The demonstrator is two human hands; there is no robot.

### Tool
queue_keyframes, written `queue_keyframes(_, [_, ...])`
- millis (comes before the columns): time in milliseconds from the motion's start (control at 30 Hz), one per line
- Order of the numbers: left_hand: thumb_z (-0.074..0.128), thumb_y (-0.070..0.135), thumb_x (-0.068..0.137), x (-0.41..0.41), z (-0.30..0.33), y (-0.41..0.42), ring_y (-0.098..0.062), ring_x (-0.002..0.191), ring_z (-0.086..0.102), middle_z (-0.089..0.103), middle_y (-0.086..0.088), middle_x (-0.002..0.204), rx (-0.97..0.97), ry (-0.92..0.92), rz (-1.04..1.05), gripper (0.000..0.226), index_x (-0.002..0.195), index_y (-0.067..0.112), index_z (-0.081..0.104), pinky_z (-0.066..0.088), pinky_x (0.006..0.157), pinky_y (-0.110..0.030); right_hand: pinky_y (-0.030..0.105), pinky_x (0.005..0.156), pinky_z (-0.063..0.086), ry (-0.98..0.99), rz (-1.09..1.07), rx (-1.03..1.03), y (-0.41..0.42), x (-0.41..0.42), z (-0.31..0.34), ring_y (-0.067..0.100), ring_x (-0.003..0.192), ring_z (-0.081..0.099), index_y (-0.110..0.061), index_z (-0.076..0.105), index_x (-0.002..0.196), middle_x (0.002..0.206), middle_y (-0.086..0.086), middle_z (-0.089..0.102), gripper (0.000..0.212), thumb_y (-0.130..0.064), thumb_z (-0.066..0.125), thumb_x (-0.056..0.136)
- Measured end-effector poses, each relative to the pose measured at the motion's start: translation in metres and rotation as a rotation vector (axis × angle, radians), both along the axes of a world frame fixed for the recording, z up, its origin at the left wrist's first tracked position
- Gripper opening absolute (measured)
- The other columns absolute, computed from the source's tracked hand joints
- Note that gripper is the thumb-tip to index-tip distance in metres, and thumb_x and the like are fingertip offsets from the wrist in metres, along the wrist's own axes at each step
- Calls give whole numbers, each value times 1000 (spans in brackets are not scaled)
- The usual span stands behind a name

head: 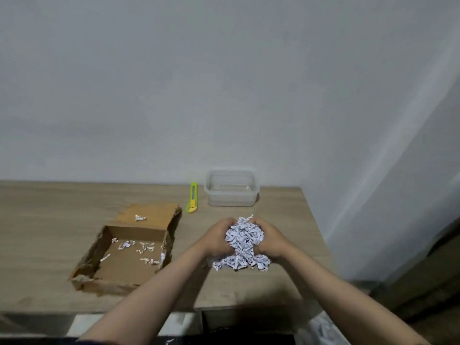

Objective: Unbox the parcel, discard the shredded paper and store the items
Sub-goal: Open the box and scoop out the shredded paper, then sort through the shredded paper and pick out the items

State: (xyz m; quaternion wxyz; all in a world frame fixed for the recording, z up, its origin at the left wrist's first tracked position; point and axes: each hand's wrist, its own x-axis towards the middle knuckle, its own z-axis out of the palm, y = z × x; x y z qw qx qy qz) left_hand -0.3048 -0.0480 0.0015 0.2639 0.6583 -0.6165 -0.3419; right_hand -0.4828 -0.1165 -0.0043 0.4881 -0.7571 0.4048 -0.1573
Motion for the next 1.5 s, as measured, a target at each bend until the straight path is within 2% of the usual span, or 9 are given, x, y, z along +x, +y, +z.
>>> queue_keyframes(200, [74,13,56,-9,-5,3,-16,123,45,42,-2,131,-8,56,34,88,137,20,39,38,105,-26,33,96,50,-51,55,31,-16,-16,-4,18,116,58,-37,55,118,125,2,59,83,-4,74,44])
queue_keyframes(267, [66,22,54,-11,-7,10,-15,129,39,37,-2,136,-84,91,39,89,139,20,38,31,108,-19,22,88,52,-64,56,57,-19,-26,1,14,120,53,-40,53,122,131,-2,54,85,-7,80,48])
queue_keyframes(333, [60,20,57,-16,-11,17,-16,135,33,34,-4,144,-142,93,67,83,138,25,41,27,114,-29,12,77,50,-103,11,53,-19,-36,6,12,119,51,-42,55,121,130,-2,52,76,-6,80,59])
queue_keyframes(500, [45,61,83,-28,-29,26,-14,139,26,32,9,150,-198,-222,124,54,135,50,36,13,113,-61,18,94,45,-199,-174,-230,9,-30,5,4,102,60,-29,70,96,105,-11,62,27,-9,70,78])
queue_keyframes(733, [40,38,96,-20,-29,37,-17,141,25,31,5,152,-169,-460,162,48,143,39,28,10,113,-56,26,92,43,89,-66,-409,18,-24,-19,8,107,46,-32,68,106,99,-16,53,33,-12,61,80])
queue_keyframes(1067, [45,30,94,1,-28,52,-25,138,30,34,-7,150,-167,-443,270,49,141,38,35,10,114,-55,23,89,36,163,-127,-412,8,-56,-11,16,109,49,-21,68,110,105,-3,58,32,-11,62,81])
queue_keyframes(1233, [51,24,74,-9,-20,59,-22,141,20,19,-3,155,-315,-281,386,69,140,32,34,-5,111,-56,24,89,38,68,-201,-387,17,-62,-1,13,107,47,-22,65,106,106,-8,51,41,-1,59,71])
queue_keyframes(1333, [49,33,79,-20,-17,58,-12,142,12,16,6,156,-426,-288,308,62,139,34,35,-13,108,-52,12,87,37,-59,-231,-448,29,-50,6,10,106,50,-19,65,101,108,-3,58,38,3,56,72])
queue_keyframes(1500, [35,39,92,-33,-24,42,-12,145,10,21,9,156,-280,-404,97,53,144,30,29,6,114,-61,23,95,46,-54,-67,-366,33,-11,7,11,105,59,-17,63,113,113,-1,65,35,-1,50,84])
